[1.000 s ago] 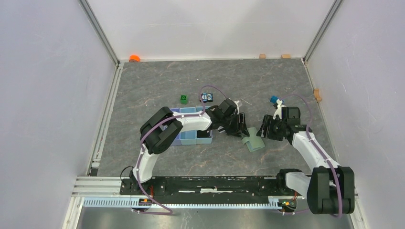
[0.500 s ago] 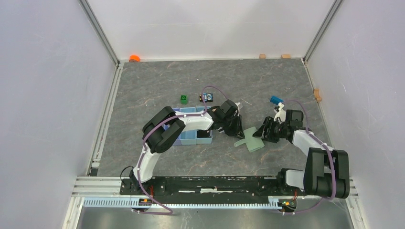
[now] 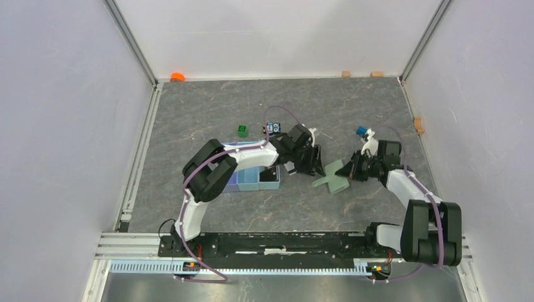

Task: Put the credit cards into the card holder
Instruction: Close the card holder at the center of the board.

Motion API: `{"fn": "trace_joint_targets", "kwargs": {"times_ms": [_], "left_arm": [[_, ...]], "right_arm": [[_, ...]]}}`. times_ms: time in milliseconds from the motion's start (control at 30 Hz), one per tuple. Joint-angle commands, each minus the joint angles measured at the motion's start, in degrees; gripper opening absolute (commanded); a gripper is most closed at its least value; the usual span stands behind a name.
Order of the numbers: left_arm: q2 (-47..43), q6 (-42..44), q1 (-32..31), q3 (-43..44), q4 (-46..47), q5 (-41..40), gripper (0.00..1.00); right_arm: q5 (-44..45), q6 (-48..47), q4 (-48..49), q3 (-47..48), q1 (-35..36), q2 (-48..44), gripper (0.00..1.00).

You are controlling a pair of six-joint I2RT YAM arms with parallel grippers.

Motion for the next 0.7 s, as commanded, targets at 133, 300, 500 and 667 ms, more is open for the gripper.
{"fn": "trace_joint_targets", "kwargs": {"times_ms": [133, 300, 500, 667], "left_arm": [[-18.0, 6.2, 8.3, 1.8, -9.1, -1.1, 0.64], [-23.5, 8.2, 11.5, -2.6, -10.3, -2.8, 0.66], [-26.6, 9.3, 12.6, -7.3, -9.5, -2.7, 0.67], [-28.2, 10.5, 12.6, -10.4, -8.4, -2.6, 0.68]], "right_arm": [[37.4, -13.8, -1.8, 14.2, 12.6, -8.5, 0.00], [54.8, -21.6, 0.5, 13.5, 28.1, -6.0, 0.00], [67.7, -23.7, -4.8, 12.8, 45.1, -3.3, 0.09], [69.6, -17.2, -13.2, 13.9, 54.9, -4.5, 0.49]]}}
